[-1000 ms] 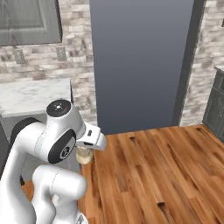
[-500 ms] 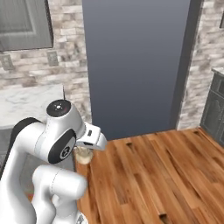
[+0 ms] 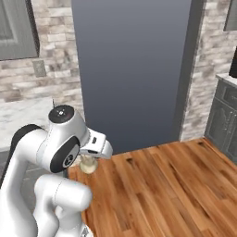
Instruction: Pick the candle and candle from the dining table and place them in the open cabinet. Close the cabinet after placing the objects.
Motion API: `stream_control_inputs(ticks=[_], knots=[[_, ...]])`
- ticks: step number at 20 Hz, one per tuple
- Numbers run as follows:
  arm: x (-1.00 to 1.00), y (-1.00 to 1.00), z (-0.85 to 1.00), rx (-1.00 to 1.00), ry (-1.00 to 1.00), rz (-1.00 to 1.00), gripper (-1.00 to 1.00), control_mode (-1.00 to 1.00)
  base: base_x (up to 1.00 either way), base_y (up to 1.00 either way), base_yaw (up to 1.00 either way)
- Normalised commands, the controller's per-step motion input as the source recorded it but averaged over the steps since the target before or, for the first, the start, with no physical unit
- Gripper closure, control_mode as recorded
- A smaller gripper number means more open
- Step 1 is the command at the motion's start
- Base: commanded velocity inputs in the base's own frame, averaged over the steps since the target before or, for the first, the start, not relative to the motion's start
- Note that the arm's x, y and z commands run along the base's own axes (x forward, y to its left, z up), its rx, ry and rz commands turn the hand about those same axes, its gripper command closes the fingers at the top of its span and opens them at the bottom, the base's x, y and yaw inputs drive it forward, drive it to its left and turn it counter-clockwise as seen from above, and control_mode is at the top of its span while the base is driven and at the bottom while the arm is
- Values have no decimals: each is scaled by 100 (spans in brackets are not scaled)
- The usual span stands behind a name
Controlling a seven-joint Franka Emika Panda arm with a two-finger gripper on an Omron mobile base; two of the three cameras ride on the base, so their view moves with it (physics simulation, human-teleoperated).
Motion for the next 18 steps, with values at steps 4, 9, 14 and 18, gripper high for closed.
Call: stream_control_inputs(ticks=[4, 9, 14, 18], knots=[[0, 0, 0, 0, 0, 0, 100, 100, 43, -41, -21], [0, 0, 0, 0, 0, 0, 100, 100, 38, -41, -23], [0, 0, 0, 0, 0, 0, 100, 100, 39, -33, -23], [0, 0, 0, 0, 0, 0, 100, 100, 46, -10, -25]])
